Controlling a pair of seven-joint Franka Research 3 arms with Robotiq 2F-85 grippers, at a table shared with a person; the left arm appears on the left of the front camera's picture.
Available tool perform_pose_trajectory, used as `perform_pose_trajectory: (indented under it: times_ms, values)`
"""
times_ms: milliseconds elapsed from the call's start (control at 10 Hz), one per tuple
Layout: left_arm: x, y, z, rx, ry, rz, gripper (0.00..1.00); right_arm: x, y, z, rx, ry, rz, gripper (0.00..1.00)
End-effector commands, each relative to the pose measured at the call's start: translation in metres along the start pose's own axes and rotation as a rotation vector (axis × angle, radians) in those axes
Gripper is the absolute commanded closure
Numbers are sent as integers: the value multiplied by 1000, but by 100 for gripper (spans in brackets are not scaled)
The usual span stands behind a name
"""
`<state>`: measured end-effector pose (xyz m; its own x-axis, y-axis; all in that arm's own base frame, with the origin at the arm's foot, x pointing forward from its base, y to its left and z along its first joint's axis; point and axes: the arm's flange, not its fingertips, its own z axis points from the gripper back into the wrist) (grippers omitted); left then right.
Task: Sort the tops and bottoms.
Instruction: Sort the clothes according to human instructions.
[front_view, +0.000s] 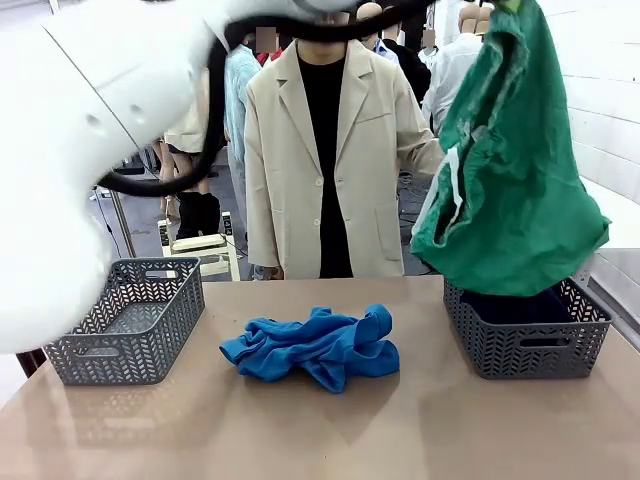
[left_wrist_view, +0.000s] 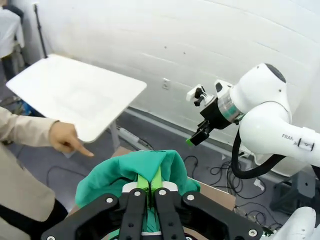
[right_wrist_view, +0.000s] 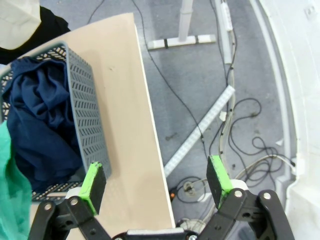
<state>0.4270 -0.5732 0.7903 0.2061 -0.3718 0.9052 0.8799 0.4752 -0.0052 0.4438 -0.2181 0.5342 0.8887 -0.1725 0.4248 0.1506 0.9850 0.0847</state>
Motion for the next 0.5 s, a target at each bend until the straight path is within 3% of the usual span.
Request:
perform_pose_trajectory:
  times_ms: [0,400]
  values:
    - [73,27,-81,-48,41,72,100,-1,1,1,-16,11,-10,0]
    - [-8,37,-192,-136,142,299,100,-1,1,1,-16,11,-10,0]
